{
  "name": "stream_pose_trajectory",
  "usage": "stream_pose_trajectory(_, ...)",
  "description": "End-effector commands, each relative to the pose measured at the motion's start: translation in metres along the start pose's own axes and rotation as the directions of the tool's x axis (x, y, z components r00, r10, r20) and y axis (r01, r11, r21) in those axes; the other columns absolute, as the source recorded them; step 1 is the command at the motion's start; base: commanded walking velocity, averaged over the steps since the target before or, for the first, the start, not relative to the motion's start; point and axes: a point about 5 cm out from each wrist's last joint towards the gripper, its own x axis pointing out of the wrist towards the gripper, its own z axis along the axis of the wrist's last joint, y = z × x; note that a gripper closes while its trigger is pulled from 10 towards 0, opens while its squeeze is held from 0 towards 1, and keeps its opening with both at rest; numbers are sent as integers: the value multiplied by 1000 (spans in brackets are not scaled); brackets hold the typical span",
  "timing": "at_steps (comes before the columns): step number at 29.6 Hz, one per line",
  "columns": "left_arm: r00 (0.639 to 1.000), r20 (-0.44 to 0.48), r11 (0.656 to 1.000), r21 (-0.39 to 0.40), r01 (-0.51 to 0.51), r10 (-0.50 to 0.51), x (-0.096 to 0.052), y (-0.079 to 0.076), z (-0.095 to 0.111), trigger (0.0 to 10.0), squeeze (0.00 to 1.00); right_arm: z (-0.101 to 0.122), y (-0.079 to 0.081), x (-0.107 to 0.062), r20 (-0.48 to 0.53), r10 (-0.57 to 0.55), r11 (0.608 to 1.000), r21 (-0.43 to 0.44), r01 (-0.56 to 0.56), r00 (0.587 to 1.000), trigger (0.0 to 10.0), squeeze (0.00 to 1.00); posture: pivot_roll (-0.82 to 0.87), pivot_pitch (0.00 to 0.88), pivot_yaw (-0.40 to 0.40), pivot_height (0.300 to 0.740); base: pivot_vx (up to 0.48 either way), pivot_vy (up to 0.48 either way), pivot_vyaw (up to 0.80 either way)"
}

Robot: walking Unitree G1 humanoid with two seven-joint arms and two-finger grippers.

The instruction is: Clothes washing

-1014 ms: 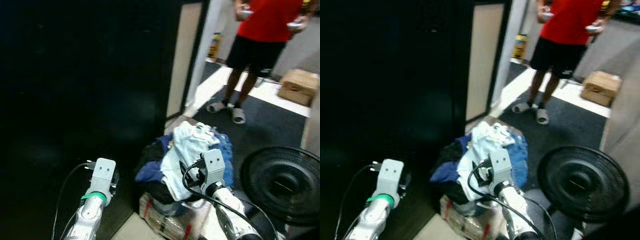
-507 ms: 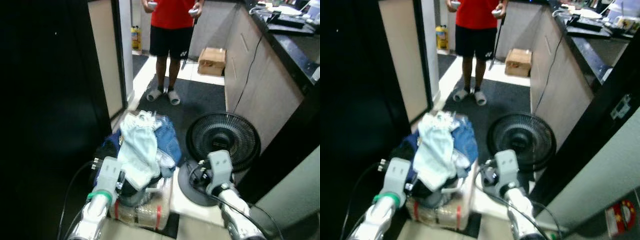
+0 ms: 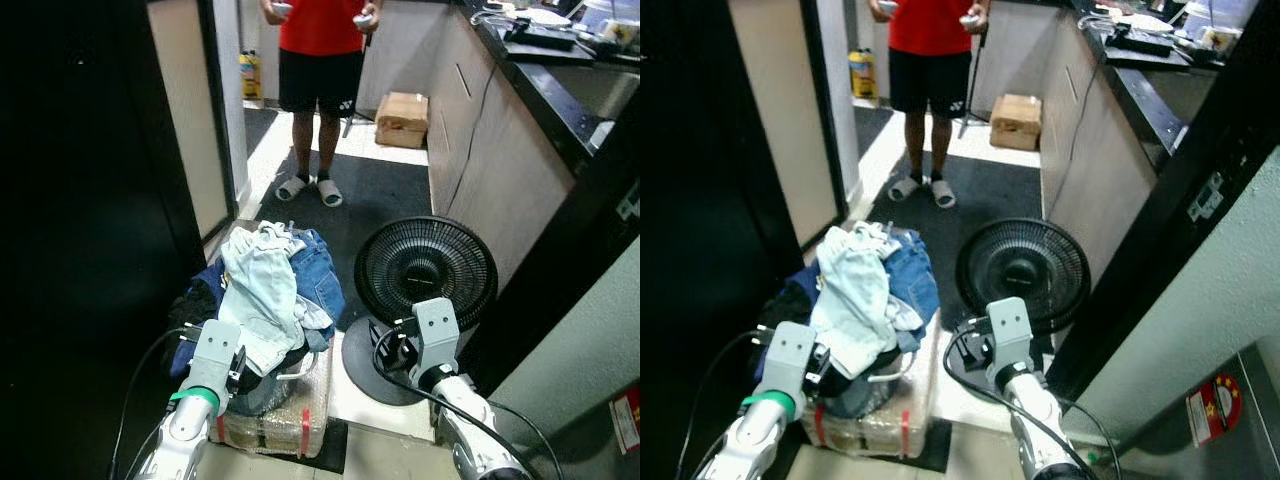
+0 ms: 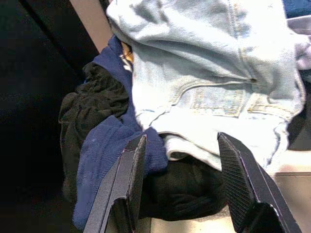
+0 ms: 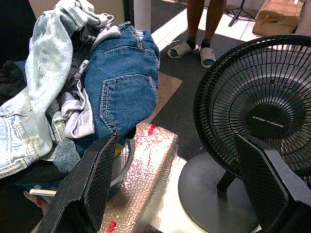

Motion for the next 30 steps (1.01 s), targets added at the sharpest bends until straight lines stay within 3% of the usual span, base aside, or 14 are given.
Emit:
stream_pose_trajectory(1, 1000, -1, 1000, 6, 5, -5, -3, -1, -4, 10000, 0, -4, 2, -2, -12, 6, 1000, 5, -6, 1000, 10000, 0, -10, 58, 21, 740, 390, 0, 0)
stream_pose_trajectory(18, 1000, 7, 1000, -9, -3, 3, -3, -2, -4, 10000, 0, -6, 2, -3, -16, 7, 1000, -2, -8, 1000, 10000, 0, -14, 63, 18, 740, 358, 0, 0)
stream_pose_trajectory(30, 1000, -25, 1000, -1, -4, 4, -3, -1, -9, 10000, 0, -6, 2, -3, -19, 9, 1000, -5, -9, 1000, 10000, 0, -12, 63, 17, 740, 0, 0, 0)
